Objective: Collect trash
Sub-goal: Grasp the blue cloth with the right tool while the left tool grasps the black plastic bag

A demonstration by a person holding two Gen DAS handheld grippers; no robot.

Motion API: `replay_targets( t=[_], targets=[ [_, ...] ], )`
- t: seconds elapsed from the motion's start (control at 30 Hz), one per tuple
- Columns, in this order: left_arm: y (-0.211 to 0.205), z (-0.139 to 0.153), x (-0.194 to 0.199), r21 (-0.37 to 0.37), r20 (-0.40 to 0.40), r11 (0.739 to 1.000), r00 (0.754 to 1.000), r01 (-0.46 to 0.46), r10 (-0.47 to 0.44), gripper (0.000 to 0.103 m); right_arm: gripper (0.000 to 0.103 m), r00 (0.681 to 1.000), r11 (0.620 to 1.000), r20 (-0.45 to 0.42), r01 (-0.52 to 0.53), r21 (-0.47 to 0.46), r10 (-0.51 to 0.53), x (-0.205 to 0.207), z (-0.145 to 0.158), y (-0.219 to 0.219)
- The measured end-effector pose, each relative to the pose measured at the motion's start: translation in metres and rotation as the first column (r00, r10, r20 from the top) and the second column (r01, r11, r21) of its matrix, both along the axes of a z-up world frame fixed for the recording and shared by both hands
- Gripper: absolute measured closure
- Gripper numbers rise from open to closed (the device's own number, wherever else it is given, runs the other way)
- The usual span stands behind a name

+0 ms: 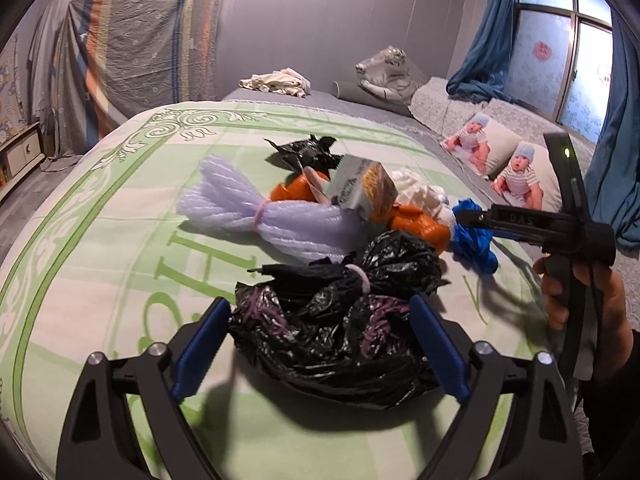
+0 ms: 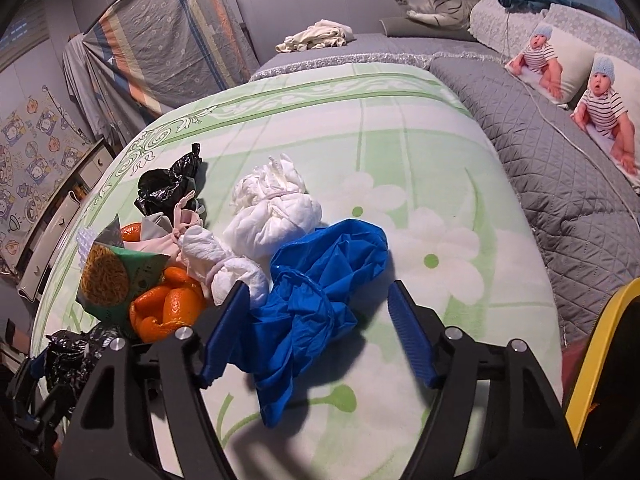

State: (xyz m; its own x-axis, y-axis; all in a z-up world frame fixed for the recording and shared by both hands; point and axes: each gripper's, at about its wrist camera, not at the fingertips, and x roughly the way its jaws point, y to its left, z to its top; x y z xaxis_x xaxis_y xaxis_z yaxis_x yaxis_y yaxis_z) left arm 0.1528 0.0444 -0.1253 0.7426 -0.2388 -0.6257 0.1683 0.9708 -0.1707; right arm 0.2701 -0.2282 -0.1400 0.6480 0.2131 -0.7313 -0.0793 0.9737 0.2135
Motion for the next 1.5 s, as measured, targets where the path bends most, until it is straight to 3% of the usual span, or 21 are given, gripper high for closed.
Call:
replay_targets(
  t=[0.23,0.4,0.6,1.1,1.5],
  targets=[
    [-0.007,-0.003,0.006,-0.011,-0.046,1.000,0.999,0.013,-0.014,0.037,0.050,1.000,1.000,-0.021,-0.004,0.006,0.004,0.002,-0.001,0.000],
    [-0.005,-0.007,0.010,-0.026,-0.080,1.000,0.997,0.018,-0.020,0.057,0.068,0.999,1.000,-0.026,-0.019,0.011,0.019,0.000,-0.002,0.001],
    [-0.003,-0.006,0.011,-0.045,-0.093,0.999,0.996,0.009,-0.013,0.072,0.076,0.999,1.000,-0.023,-0.025,0.014,0.025,0.001,-0.002,0.002],
    [-0.002,0.012,-0.010,-0.050,-0.043,0.999,0.999,0.002,-0.005,0.083,0.080,0.999,0.999,0.015,-0.031,0.007,0.031,-0.020,0.015,0.001],
    [-0.020,0.045,-0.034,-0.025,0.047,0.999,0.999,0.024,-0.023,0.085,0.081,0.997,1.000,0.077,-0.008,0.029,0.006,-0.046,0.040,-0.018]
  ],
)
